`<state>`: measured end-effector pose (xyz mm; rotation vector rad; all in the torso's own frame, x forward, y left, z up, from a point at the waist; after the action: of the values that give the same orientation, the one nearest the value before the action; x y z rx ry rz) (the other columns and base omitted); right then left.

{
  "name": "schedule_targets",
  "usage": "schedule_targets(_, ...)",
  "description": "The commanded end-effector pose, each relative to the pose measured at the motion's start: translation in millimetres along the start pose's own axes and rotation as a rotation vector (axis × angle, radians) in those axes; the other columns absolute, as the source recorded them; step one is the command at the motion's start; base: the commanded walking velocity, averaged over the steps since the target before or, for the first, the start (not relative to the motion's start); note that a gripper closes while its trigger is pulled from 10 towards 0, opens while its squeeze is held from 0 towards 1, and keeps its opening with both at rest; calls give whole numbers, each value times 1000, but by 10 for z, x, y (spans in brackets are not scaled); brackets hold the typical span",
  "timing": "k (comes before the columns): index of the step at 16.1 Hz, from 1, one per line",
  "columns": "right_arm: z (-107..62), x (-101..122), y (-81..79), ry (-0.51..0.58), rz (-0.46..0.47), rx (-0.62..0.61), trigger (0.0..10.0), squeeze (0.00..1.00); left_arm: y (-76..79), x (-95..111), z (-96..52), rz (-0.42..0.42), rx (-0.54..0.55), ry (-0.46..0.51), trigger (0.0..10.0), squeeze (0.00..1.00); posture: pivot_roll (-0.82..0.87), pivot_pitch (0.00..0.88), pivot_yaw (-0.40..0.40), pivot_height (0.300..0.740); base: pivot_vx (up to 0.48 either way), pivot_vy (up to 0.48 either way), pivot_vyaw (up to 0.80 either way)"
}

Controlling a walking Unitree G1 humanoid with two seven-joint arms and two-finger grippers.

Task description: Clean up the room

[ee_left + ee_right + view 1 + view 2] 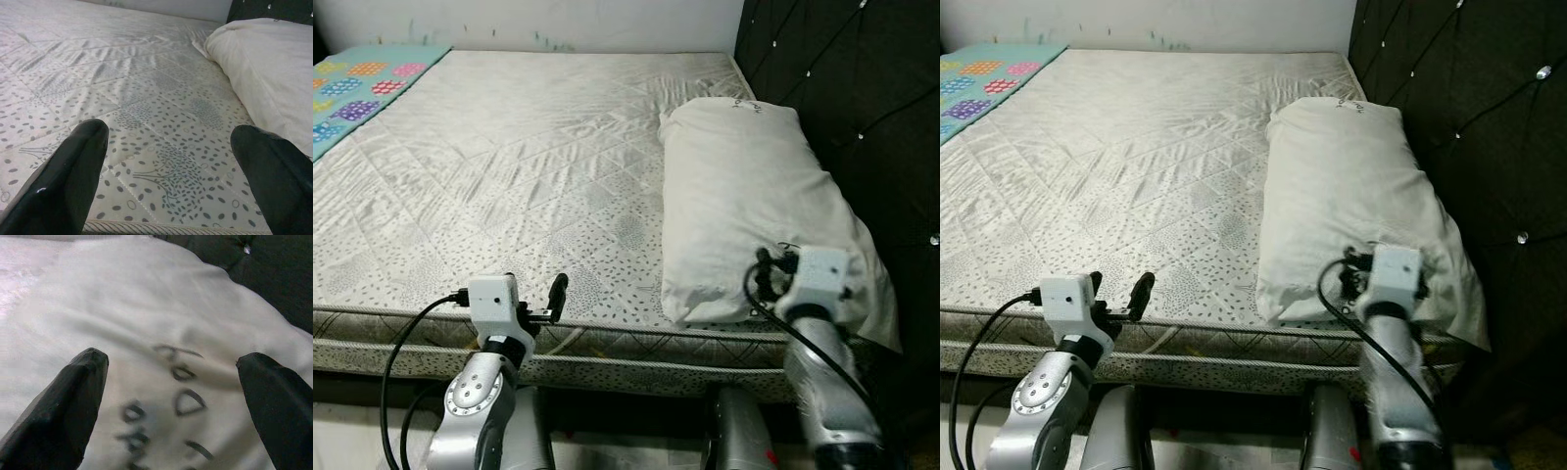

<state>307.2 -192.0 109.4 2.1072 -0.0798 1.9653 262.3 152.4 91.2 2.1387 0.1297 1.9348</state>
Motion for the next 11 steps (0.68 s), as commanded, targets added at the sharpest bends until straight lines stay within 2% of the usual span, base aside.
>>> schedule_targets(1,25,39,-73,2,7,16,10000,0,13,-9,-4,4,7,1,10000,0,-64,0,-12,531,0,0,0)
schedule_targets(5,96,58,-48,-12,30,4,10000,0,-5,1,-4,4,8,6,10000,0,-59,0,-16,536,0,0,0)
schedule_targets(11,143,30,51,-25,9,-30,10000,0,18,-3,23,10,-10,7,10000,0,-68,0,-14,605,0,0,0)
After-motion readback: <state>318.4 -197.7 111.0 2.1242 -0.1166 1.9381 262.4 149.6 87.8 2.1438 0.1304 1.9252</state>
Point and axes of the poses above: a point about 5 cm out from each wrist's last joint towards the gripper, its own z axis pointing out of the wrist towards the gripper, its own x axis along the axis of the wrist's last joint, y = z × x, the point moved 1 cm from there along z, pointing out of the wrist towards the gripper, and after that the axes turned 5 degrees about -z, right-handed, at the moved point
